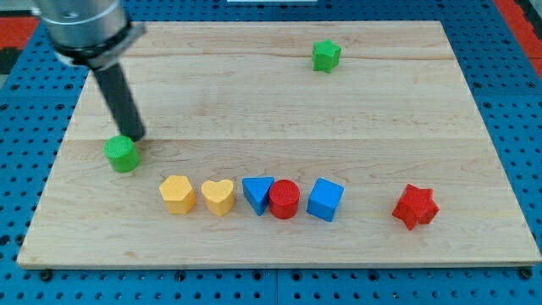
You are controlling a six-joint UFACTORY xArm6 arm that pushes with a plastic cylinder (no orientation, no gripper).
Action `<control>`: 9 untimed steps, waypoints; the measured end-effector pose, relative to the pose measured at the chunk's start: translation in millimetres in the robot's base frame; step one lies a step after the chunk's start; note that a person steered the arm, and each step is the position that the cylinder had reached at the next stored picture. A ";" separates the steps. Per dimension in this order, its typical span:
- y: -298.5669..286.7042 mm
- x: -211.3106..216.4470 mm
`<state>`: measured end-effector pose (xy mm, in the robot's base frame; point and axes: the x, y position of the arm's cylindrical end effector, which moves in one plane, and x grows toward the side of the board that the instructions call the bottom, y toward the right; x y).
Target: Move the green circle to the left side of the yellow hexagon
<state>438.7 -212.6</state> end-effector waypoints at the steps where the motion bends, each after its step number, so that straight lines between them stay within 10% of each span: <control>1: -26.0 26.1; 7: -12.2 -25.3; 9: 3.3 38.4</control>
<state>477.0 -209.3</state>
